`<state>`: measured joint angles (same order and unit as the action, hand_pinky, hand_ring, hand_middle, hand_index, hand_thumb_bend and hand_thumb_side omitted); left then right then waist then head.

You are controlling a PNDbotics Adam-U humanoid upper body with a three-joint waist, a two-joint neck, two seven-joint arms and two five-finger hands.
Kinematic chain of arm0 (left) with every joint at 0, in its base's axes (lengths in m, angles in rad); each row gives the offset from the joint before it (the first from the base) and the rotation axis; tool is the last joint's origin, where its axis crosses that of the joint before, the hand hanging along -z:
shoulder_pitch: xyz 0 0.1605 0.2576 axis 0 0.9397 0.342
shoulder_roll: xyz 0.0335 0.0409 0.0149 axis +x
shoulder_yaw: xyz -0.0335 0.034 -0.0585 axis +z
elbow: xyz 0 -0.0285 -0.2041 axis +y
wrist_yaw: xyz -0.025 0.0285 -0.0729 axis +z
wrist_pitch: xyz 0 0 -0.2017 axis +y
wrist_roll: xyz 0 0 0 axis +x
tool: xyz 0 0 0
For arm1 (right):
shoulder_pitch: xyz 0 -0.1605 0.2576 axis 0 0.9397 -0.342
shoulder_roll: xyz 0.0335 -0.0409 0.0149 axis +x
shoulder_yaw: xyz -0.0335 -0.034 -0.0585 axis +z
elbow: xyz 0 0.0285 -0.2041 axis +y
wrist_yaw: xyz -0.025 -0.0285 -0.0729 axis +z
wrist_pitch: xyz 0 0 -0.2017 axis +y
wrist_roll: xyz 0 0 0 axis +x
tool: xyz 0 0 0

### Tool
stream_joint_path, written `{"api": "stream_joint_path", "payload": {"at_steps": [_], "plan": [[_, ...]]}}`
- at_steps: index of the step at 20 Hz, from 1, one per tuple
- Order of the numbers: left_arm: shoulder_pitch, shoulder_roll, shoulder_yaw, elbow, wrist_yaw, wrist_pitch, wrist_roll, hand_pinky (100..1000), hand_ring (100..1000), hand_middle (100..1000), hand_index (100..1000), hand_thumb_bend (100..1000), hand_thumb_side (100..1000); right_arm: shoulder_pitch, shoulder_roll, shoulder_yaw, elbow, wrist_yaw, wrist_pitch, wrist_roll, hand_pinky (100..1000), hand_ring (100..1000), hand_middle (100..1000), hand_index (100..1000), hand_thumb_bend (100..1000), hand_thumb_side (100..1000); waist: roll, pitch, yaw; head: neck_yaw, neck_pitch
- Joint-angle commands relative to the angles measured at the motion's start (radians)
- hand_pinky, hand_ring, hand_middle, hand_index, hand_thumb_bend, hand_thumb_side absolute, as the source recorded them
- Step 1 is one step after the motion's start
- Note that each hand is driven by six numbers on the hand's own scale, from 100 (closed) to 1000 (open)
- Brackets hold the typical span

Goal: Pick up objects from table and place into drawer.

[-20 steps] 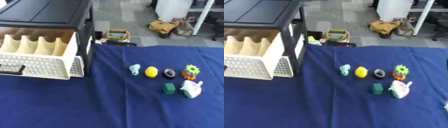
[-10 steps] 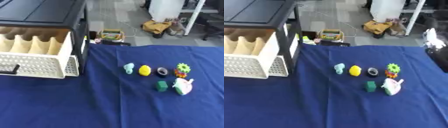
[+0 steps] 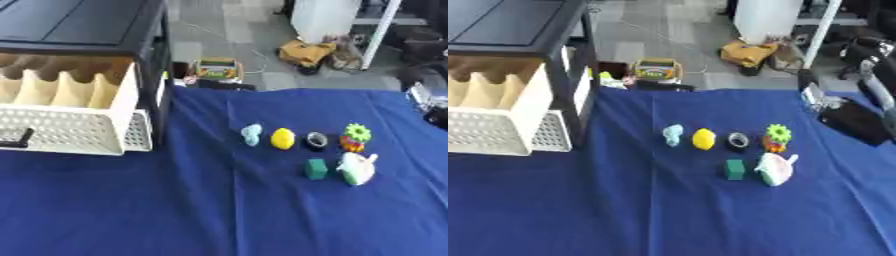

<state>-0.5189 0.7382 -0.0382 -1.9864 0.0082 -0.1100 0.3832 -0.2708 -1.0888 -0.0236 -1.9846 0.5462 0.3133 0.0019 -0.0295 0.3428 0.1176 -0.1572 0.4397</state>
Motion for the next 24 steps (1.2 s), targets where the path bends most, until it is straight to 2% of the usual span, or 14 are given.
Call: {"api": "stream_joint_path", "payload": {"at_steps": [1, 2, 3, 9, 12, 13, 14, 17, 21, 24], "plan": [[0.003, 0.003, 0.0, -0.014, -0.013, 0.004, 0.003, 421, 184, 477, 869, 100, 801, -0.003, -0.07, 0.011, -0.015, 0.001, 0.009, 0.077, 747, 820, 760, 859, 216, 977, 0.0, -0.025, -0.002, -0.004, 0.003], [0.007, -0.001, -0.002, -0.014, -0.014, 0.006, 0.002, 422, 185, 477, 869, 100, 802, -0.004, -0.077, 0.017, -0.015, -0.008, 0.013, 0.095, 747, 820, 760, 859, 219, 972, 0.0, -0.026, -0.002, -0.004, 0.002], [0.012, -0.006, -0.005, -0.014, -0.015, 0.008, 0.0, 427, 183, 477, 867, 100, 815, -0.006, -0.084, 0.024, -0.015, -0.018, 0.018, 0.112, 748, 823, 754, 860, 240, 925, -0.001, -0.026, -0.003, -0.005, 0.002], [0.025, -0.022, -0.01, -0.014, -0.016, 0.023, -0.014, 432, 178, 478, 859, 100, 837, -0.024, -0.109, 0.045, -0.015, -0.096, 0.05, 0.203, 751, 839, 729, 860, 325, 778, -0.002, -0.025, -0.002, -0.006, -0.005], [0.031, -0.027, -0.014, -0.014, -0.015, 0.032, -0.02, 434, 176, 478, 858, 100, 850, -0.029, -0.115, 0.051, -0.015, -0.14, 0.071, 0.236, 748, 841, 712, 874, 360, 729, -0.004, -0.024, -0.002, -0.006, -0.006], [0.032, -0.029, -0.015, -0.014, -0.014, 0.036, -0.022, 435, 175, 478, 855, 100, 860, -0.029, -0.116, 0.056, -0.015, -0.157, 0.076, 0.248, 742, 837, 700, 892, 380, 671, -0.004, -0.023, -0.001, -0.007, -0.007], [0.033, -0.032, -0.015, -0.014, -0.012, 0.039, -0.023, 435, 175, 478, 855, 100, 861, -0.031, -0.118, 0.06, -0.015, -0.174, 0.08, 0.261, 741, 837, 701, 894, 381, 666, -0.005, -0.023, 0.0, -0.007, -0.007], [0.036, -0.036, -0.018, -0.014, -0.009, 0.048, -0.029, 438, 173, 479, 839, 100, 872, -0.038, -0.121, 0.067, -0.015, -0.227, 0.099, 0.292, 719, 820, 691, 943, 378, 578, -0.006, -0.022, 0.003, -0.008, -0.01], [0.039, -0.044, -0.018, -0.014, -0.004, 0.056, -0.032, 439, 172, 478, 834, 100, 878, -0.052, -0.126, 0.077, -0.011, -0.272, 0.132, 0.328, 708, 810, 664, 955, 376, 486, -0.007, -0.021, 0.007, -0.011, -0.011], [0.04, -0.049, -0.02, -0.014, 0.0, 0.062, -0.036, 440, 170, 478, 827, 100, 880, -0.066, -0.131, 0.093, -0.004, -0.304, 0.145, 0.364, 701, 807, 682, 964, 364, 431, -0.009, -0.02, 0.01, -0.014, -0.012]]}}
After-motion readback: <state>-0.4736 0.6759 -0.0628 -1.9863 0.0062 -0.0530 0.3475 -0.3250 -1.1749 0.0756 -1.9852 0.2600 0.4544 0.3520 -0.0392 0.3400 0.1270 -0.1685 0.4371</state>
